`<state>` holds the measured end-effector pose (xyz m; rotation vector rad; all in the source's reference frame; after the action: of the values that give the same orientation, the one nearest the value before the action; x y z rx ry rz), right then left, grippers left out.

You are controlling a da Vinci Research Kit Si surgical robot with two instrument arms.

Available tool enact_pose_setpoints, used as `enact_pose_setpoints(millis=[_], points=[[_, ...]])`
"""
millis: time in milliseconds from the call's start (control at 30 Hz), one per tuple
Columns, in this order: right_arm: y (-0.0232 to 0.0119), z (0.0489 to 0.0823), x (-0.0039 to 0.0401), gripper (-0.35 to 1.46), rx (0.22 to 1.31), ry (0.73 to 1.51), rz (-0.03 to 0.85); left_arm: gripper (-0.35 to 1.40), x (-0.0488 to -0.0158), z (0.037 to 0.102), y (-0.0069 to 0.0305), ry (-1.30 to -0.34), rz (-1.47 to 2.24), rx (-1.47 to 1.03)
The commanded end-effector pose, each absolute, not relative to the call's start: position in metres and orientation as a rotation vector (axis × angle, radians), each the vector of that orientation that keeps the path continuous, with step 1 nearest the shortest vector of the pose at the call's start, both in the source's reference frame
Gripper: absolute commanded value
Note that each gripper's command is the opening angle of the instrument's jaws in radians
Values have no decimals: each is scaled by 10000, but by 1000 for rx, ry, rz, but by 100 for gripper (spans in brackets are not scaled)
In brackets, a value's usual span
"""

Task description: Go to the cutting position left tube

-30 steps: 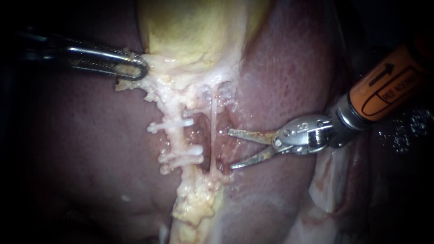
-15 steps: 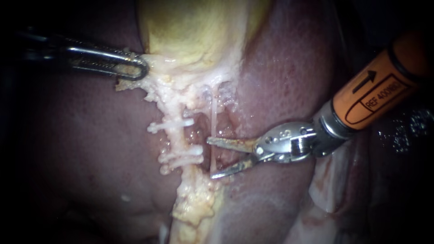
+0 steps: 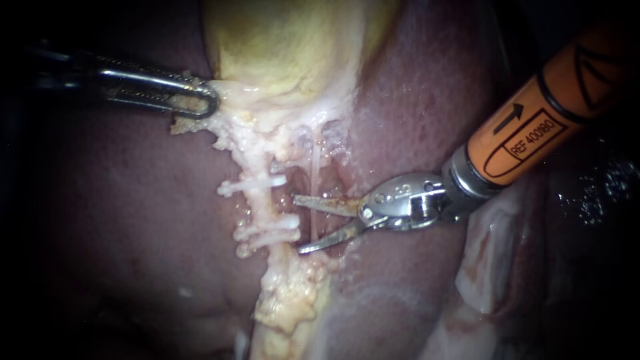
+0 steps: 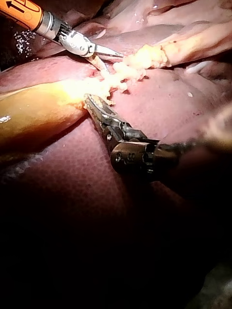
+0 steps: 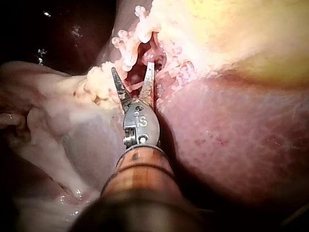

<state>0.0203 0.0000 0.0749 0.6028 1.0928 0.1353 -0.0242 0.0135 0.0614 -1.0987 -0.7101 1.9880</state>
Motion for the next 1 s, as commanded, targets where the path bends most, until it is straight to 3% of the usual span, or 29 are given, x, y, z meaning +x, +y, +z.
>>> enact_pose_setpoints(millis=[33, 667, 1000], points=[[1, 752, 204, 138, 604, 1094, 133, -35, -242, 615, 135, -710, 1988, -1098], [0, 746, 251, 131, 666, 1219, 56, -35, -242, 615, 135, -710, 1988, -1098], [4, 748, 289, 131, 701, 1252, 147, -35, -244, 615, 135, -708, 1988, -1098]])
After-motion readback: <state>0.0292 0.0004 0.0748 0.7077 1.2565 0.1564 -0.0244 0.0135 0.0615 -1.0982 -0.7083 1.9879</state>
